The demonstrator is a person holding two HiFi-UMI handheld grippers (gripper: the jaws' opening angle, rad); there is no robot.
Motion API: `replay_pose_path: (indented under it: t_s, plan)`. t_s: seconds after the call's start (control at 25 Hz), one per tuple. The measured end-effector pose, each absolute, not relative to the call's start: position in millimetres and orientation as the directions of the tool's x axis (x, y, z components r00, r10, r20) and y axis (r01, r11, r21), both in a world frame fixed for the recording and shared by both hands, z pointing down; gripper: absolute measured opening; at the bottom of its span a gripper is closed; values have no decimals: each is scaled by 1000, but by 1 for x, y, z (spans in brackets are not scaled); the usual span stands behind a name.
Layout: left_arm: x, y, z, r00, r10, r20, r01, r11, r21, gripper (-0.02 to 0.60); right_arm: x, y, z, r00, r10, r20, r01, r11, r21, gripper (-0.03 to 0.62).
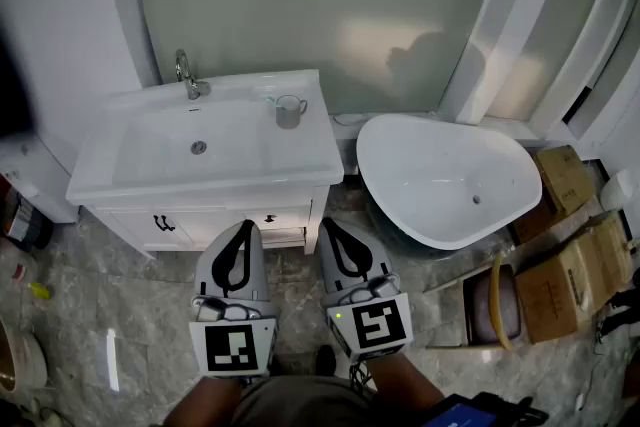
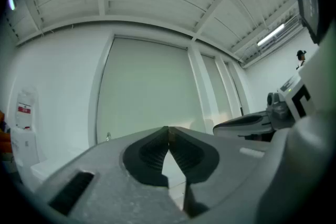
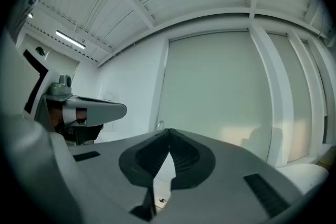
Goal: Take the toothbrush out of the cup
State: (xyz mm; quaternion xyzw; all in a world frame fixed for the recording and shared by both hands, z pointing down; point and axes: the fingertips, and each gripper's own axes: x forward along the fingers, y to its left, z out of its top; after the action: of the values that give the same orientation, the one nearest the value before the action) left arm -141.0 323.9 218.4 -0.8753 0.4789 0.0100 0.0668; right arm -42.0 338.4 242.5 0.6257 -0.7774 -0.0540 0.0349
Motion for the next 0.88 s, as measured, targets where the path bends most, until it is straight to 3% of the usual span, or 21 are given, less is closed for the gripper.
replay_pose_path:
  t_s: [0.88]
  plan:
    - [-52,331,248,483,-876,-2,-866,-477,-149,14,71,335,266,-238,-971,3,-970,238,53,15]
